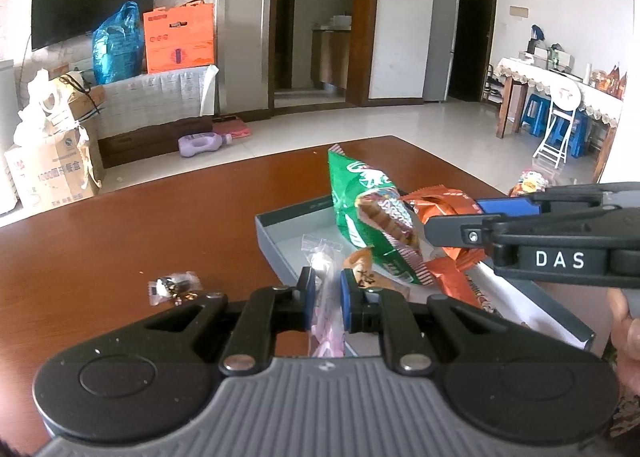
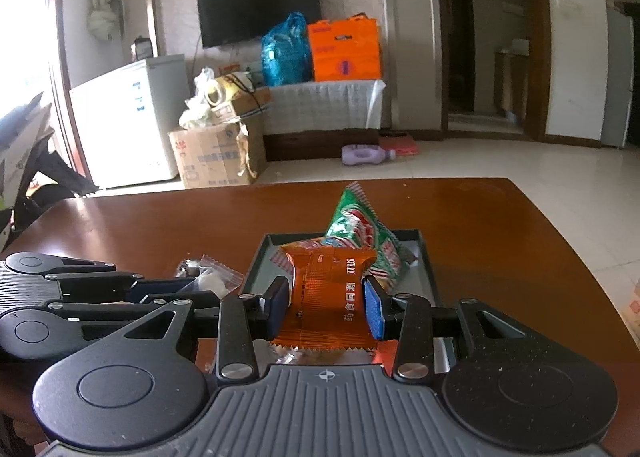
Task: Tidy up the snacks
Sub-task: 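Lift the lollipop packet and orange packet and carry them over the grey box, then lower both held packets into the grey box and open both grippers, then withdraw both open grippers from the box toward the remaining candies, then close left gripper on brown-wrapped chocolates while right gripper moves to clear candy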
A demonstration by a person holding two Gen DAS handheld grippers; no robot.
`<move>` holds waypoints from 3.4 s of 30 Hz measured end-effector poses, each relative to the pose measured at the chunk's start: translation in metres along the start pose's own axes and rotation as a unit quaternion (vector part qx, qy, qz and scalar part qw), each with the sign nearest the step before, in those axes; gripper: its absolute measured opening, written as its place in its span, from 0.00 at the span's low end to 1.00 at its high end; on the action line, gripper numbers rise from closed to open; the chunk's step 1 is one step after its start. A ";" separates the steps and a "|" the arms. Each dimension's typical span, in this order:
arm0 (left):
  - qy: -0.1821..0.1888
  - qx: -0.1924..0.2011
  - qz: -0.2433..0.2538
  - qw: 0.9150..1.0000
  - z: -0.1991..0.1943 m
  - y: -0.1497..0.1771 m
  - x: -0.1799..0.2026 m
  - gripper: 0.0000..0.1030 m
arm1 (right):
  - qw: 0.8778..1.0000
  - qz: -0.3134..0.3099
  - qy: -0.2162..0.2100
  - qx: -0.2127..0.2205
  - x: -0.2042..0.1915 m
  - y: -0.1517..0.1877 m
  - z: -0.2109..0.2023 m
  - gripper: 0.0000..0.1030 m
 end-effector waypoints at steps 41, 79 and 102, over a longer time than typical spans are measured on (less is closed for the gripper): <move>0.040 -0.046 0.041 0.997 0.030 0.015 0.042 0.09 | 0.998 -0.001 0.008 -0.058 0.022 0.022 0.020 0.40; -0.036 0.016 -0.024 0.999 0.001 0.001 -0.024 0.48 | 1.000 0.007 -0.023 0.011 -0.011 -0.006 0.009 0.46; -0.132 -0.020 -0.033 0.990 0.022 0.024 -0.103 0.48 | 0.998 0.001 -0.061 0.001 -0.045 -0.001 0.018 0.48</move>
Point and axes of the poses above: each gripper's, at about its wrist camera, not at the fingertips, and z roughly the way its jaws point, x to its right, y to its underside, the point moved 5 cm from there along z, roughly the way its jaws point, and after that the axes turned 3 degrees about x, right-handed, at the moved point
